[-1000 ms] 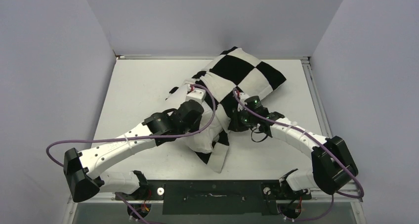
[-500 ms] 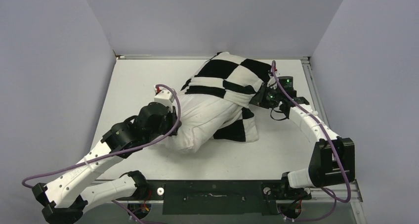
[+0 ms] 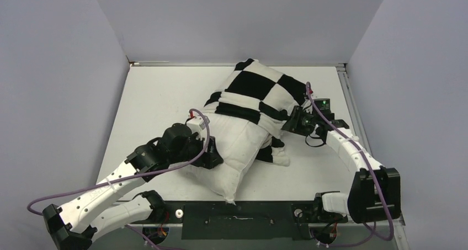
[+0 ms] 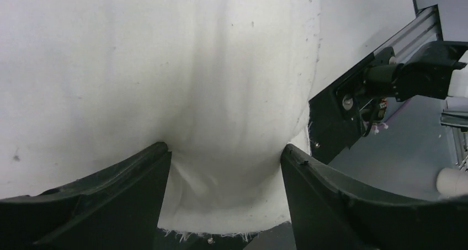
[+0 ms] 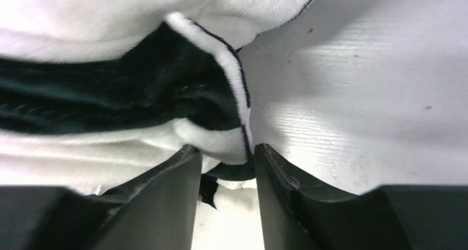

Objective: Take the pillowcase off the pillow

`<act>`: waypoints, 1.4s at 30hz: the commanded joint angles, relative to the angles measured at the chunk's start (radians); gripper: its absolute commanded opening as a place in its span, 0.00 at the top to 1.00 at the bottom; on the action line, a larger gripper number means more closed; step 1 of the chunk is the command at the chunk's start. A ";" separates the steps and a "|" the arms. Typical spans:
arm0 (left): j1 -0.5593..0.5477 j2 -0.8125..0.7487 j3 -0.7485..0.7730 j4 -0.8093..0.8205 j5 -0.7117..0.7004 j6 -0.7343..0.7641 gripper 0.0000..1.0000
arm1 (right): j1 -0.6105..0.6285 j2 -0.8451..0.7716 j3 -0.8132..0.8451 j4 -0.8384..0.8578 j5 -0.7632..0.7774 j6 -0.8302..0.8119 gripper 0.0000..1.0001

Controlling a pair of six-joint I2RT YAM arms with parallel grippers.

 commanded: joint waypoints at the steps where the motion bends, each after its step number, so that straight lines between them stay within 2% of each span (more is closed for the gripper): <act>1: 0.058 0.032 0.129 -0.003 0.069 0.074 0.24 | -0.007 -0.159 0.086 -0.080 0.119 -0.064 0.51; 5: 0.163 0.071 0.217 -0.016 0.122 0.135 0.16 | 0.019 -0.243 0.163 -0.156 0.182 -0.112 0.31; 10: 0.363 0.142 0.309 -0.031 0.125 0.180 0.12 | 0.136 -0.226 0.240 -0.157 0.263 -0.116 0.19; 12: 0.435 0.172 0.314 -0.013 0.131 0.181 0.11 | 0.200 -0.194 0.281 -0.144 0.300 -0.121 0.12; 15: 0.508 0.232 0.295 0.026 0.125 0.172 0.11 | 0.282 -0.131 0.352 -0.127 0.342 -0.134 0.07; 18: 0.526 0.296 0.256 0.076 0.113 0.148 0.11 | 0.370 -0.057 0.439 -0.121 0.389 -0.172 0.00; 23: 0.522 0.357 0.157 0.222 0.187 0.071 0.15 | 0.504 0.095 0.608 -0.133 0.448 -0.256 0.06; 25: 0.506 0.362 0.102 0.267 0.196 0.040 0.20 | 0.536 0.174 0.678 -0.137 0.450 -0.282 0.07; 27: 0.479 0.362 0.061 0.305 0.193 0.015 0.31 | 0.567 0.245 0.765 -0.149 0.449 -0.309 0.07; 30: 0.418 0.352 -0.002 0.360 0.162 -0.018 0.56 | 0.613 0.357 0.880 -0.171 0.471 -0.348 0.07; 32: 0.372 0.343 -0.037 0.390 0.132 -0.036 0.69 | 0.637 0.425 0.952 -0.184 0.475 -0.362 0.07; 35: 0.319 0.330 -0.070 0.409 0.080 -0.041 0.83 | 0.674 0.522 1.053 -0.212 0.489 -0.394 0.07; 40: 0.251 0.275 -0.118 0.403 0.008 -0.027 0.99 | 0.720 0.669 1.177 -0.281 0.557 -0.437 0.07; 42: 0.219 0.247 -0.128 0.380 -0.041 -0.017 1.00 | 0.729 0.719 1.198 -0.305 0.571 -0.455 0.06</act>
